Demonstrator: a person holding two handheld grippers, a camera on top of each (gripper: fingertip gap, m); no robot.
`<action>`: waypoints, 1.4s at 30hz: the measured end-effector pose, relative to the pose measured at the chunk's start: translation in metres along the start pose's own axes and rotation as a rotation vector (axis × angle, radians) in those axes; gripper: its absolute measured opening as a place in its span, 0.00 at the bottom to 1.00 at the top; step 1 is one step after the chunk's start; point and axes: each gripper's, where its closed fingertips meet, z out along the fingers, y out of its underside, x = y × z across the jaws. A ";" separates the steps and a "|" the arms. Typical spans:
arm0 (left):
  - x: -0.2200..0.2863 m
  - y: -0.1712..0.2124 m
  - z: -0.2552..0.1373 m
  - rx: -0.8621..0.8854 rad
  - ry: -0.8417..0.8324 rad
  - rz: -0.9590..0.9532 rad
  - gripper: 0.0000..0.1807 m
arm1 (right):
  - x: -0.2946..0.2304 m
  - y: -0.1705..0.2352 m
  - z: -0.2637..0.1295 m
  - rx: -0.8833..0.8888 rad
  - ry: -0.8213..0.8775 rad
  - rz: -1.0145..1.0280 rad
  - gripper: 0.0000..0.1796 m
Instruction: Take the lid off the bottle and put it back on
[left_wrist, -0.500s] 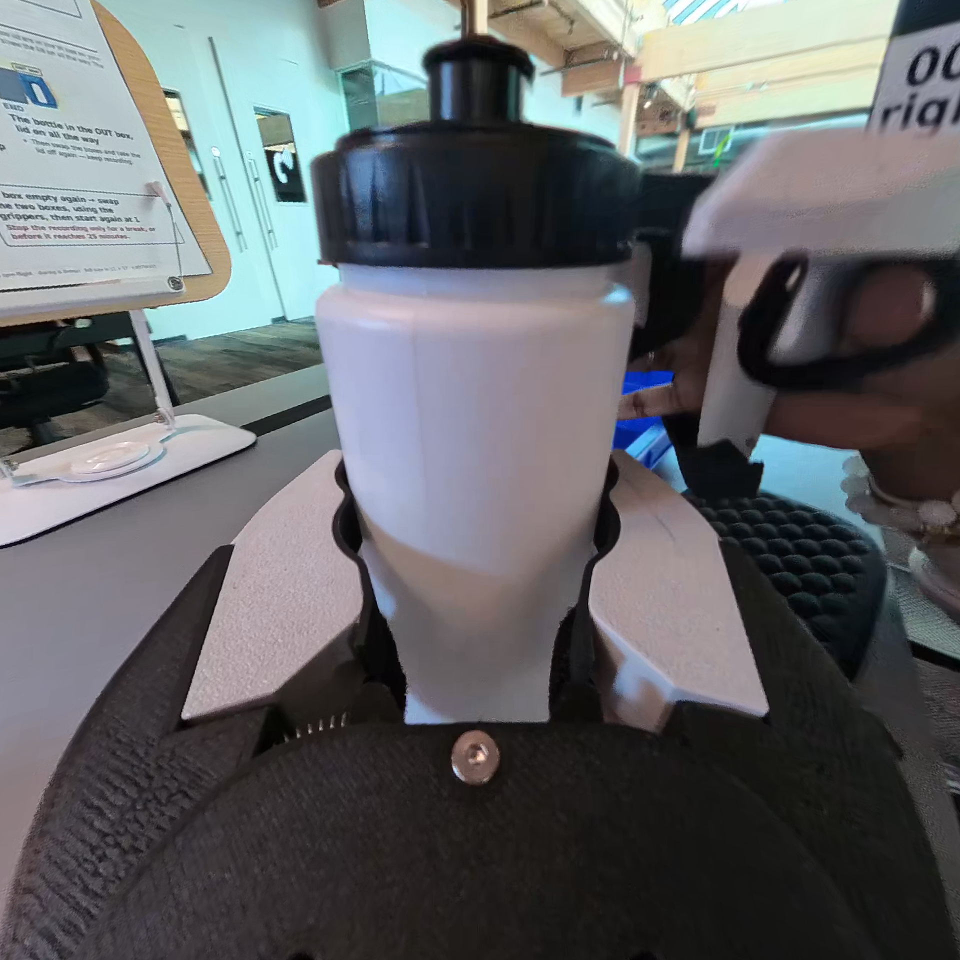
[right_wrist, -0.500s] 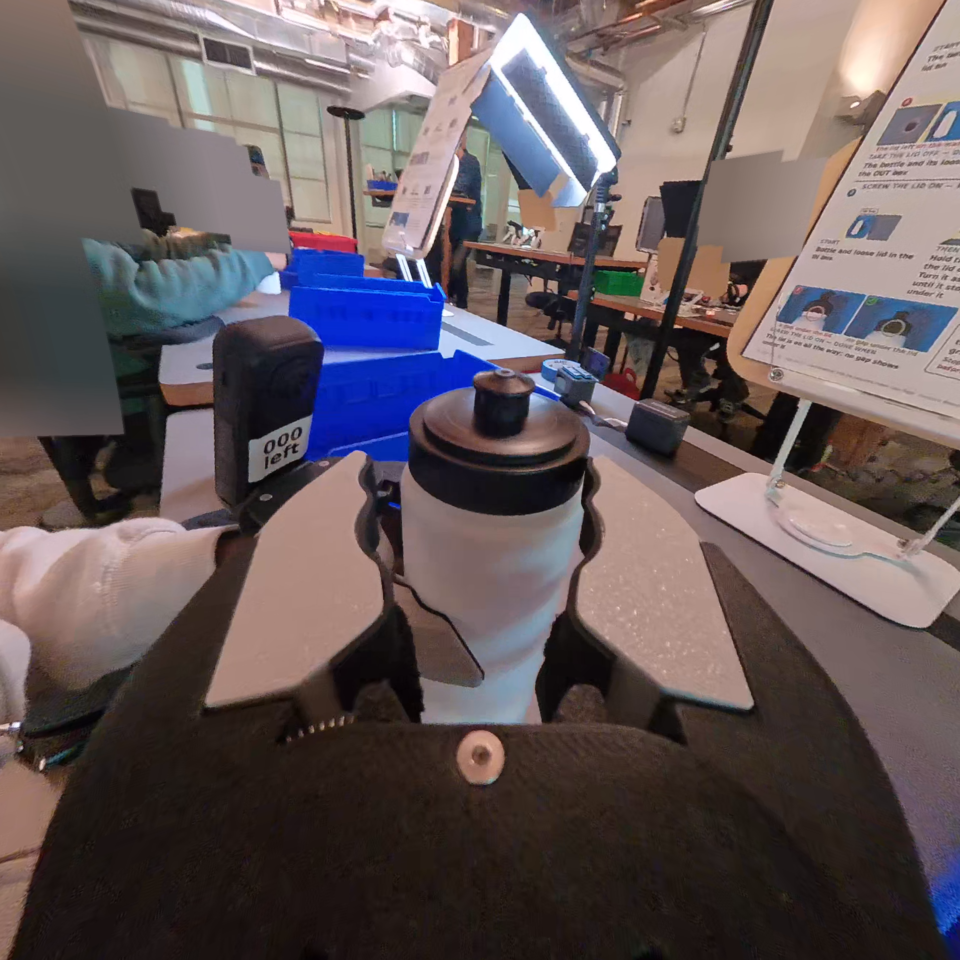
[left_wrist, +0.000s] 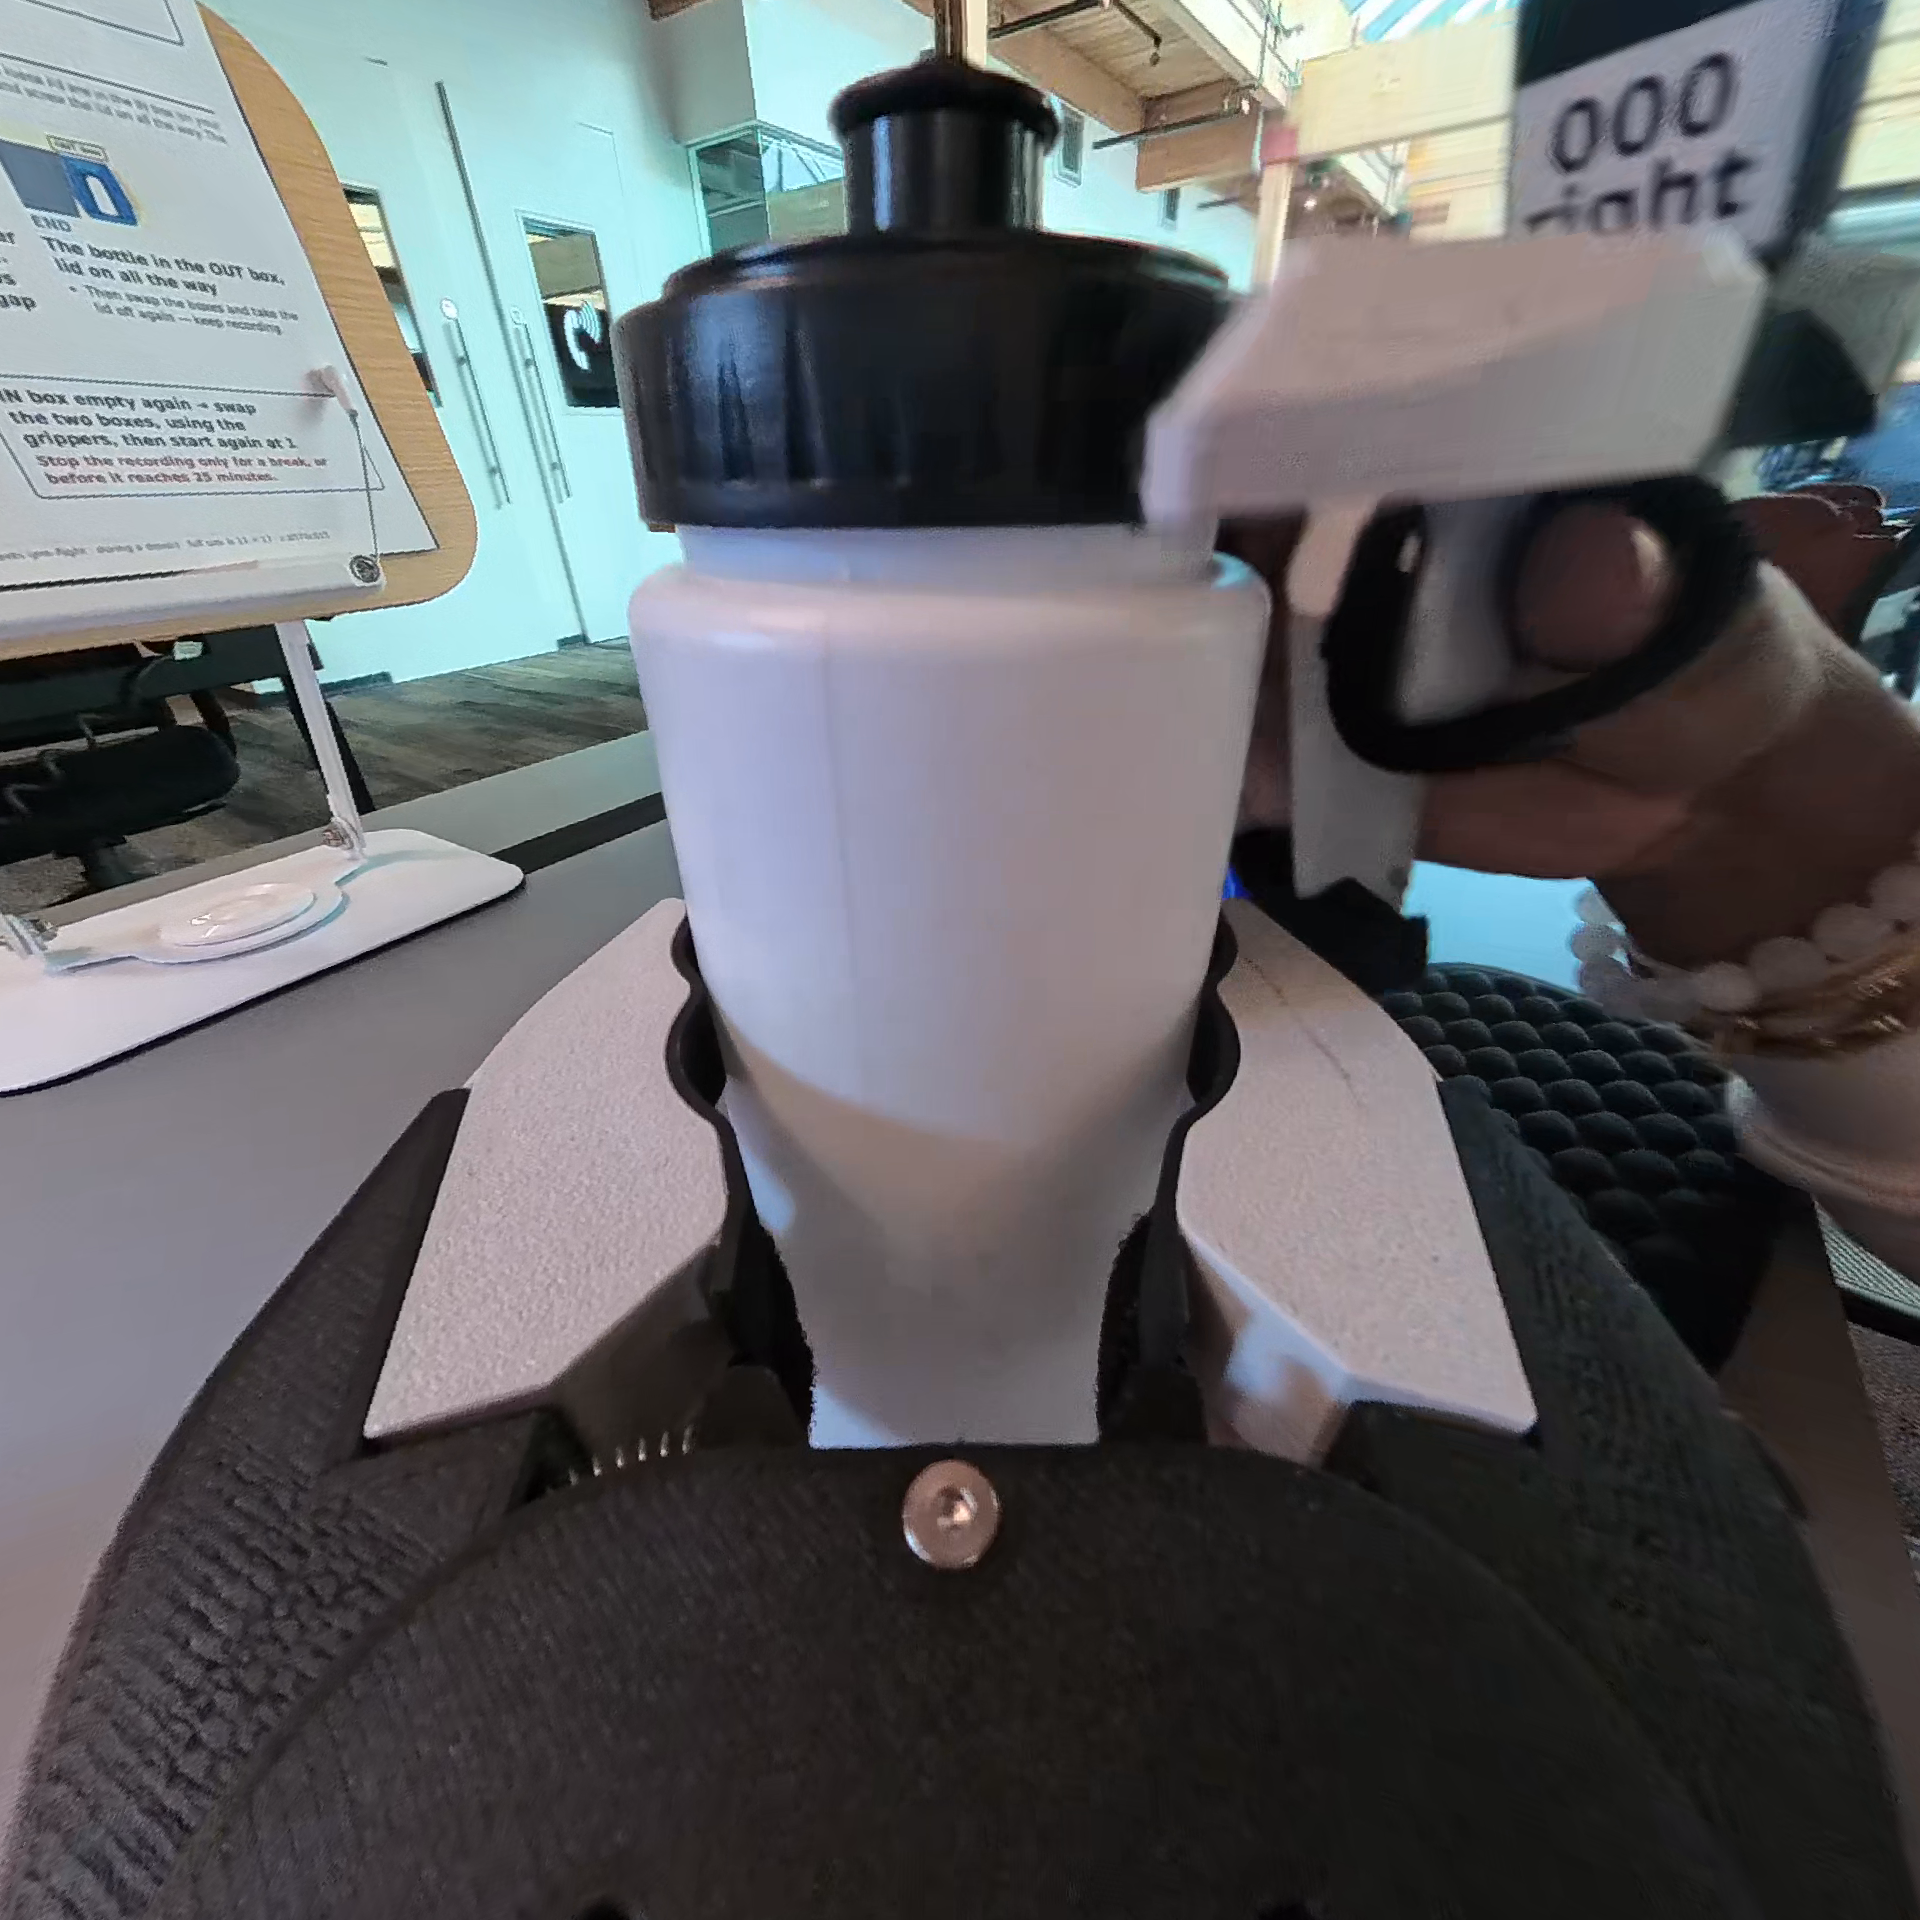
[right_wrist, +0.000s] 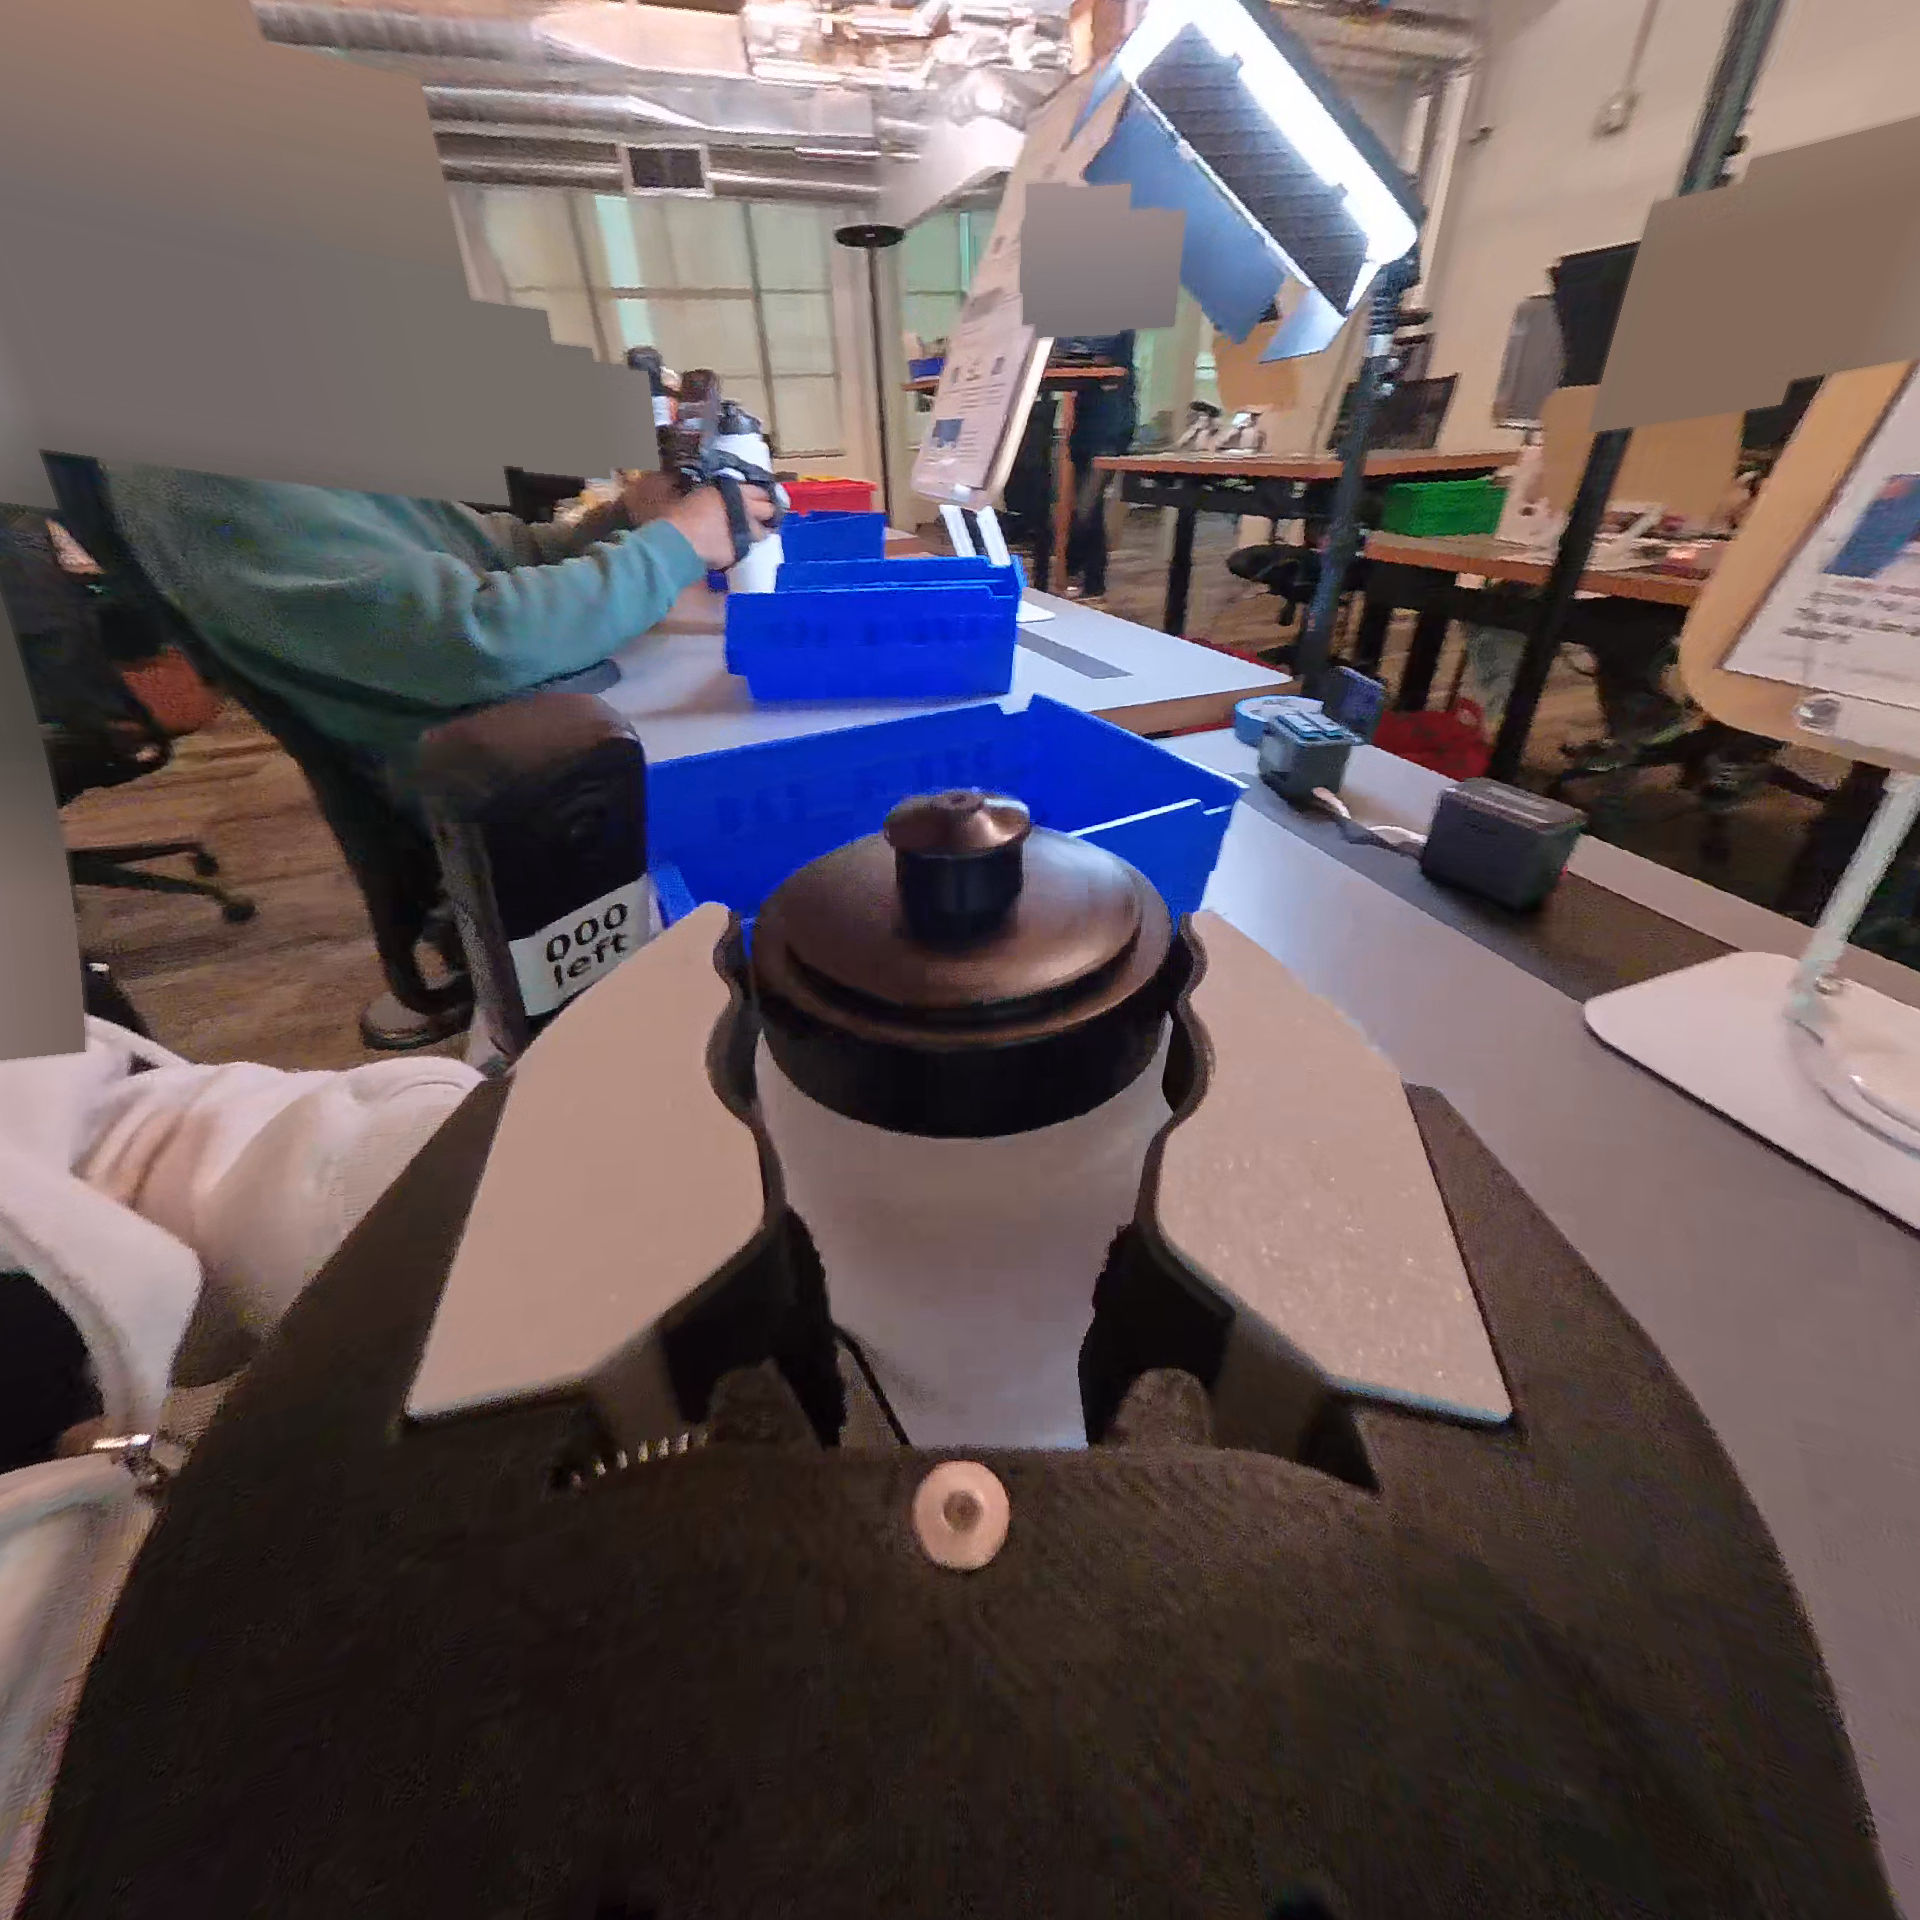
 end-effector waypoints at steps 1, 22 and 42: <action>0.000 0.000 0.000 -0.001 -0.001 0.000 0.49 | 0.000 0.004 -0.003 -0.008 0.046 -0.028 0.44; 0.002 0.001 -0.001 -0.011 -0.034 -0.008 0.49 | 0.001 -0.004 0.000 0.029 0.030 -0.038 0.42; 0.022 -0.001 -0.001 0.019 0.091 -0.023 0.49 | -0.006 -0.005 -0.005 -0.037 0.112 -0.104 0.44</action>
